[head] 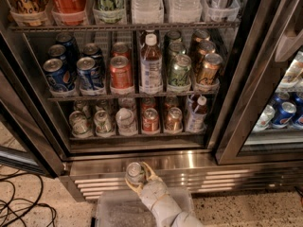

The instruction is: Pick 7up can from bottom shelf of fridge

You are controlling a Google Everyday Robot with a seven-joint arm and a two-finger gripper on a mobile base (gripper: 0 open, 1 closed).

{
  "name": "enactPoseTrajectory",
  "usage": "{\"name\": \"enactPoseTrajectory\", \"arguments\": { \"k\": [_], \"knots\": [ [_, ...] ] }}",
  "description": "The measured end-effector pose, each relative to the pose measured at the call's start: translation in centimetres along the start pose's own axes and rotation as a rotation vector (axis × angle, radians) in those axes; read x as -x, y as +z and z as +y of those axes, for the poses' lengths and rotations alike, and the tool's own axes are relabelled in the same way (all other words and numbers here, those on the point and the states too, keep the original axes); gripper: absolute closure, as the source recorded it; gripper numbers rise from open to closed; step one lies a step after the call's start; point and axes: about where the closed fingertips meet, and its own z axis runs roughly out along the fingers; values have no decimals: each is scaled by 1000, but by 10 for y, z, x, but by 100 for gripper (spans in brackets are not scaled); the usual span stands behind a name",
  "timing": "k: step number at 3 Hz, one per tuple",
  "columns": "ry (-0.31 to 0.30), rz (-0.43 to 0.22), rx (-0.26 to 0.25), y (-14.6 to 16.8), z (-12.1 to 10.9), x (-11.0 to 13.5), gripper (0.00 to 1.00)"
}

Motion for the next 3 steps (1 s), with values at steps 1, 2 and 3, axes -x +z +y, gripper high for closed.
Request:
{"name": "enactPoseTrajectory", "arguments": {
  "k": [1,2,3],
  "knots": [
    [58,-67,8,1,1,4,100],
    [294,-186,-48,-1,-29,-5,100],
    [489,-313,14,-18,-31,12,100]
  ]
}}
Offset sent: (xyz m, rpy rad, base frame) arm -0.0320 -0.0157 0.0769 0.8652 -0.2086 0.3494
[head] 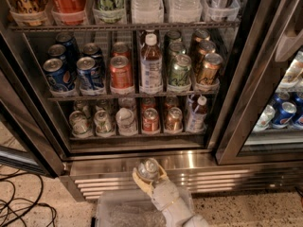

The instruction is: Pick 7up can from bottom shelf of fridge

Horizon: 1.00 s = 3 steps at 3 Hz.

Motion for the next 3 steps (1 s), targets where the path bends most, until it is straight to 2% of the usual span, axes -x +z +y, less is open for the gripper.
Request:
{"name": "enactPoseTrajectory", "arguments": {
  "k": [1,2,3],
  "knots": [
    [106,-11,141,-17,33,32,100],
    [120,52,283,-32,67,58,100],
    [47,114,401,-39,85,87,100]
  ]
}}
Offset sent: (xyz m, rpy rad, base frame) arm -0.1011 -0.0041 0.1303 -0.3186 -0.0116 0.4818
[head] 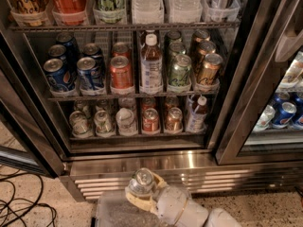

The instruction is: Pick 7up can from bottom shelf of fridge

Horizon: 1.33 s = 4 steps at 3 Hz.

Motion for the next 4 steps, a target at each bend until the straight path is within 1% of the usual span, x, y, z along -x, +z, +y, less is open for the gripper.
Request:
{"name": "enactPoseTrajectory", "arguments": {
  "k": [1,2,3,4],
  "knots": [
    [-165,77,41,-9,0,42,100],
    [-314,95,8,-18,-14,87,100],
    [-378,45,-32,-24,-30,122,100],
    [-378,-21,-47,-24,-46,147,100]
  ]
}}
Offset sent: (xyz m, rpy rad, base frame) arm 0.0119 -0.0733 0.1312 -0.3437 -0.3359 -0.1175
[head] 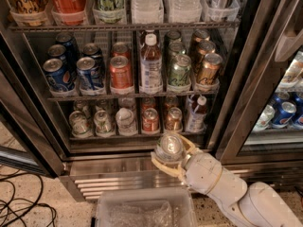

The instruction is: Pick 7up can from bottom shelf of fridge

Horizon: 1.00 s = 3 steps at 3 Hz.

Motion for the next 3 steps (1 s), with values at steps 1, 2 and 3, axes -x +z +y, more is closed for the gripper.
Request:
{"name": "enactPoseTrajectory", "arguments": {
  "k": [1,2,3],
  "knots": [
    [30,-7,-23,11,-27,10,100],
    [67,62,-42,23,-52,15,100],
    [58,155,-23,34,-58,32,100]
  ]
}}
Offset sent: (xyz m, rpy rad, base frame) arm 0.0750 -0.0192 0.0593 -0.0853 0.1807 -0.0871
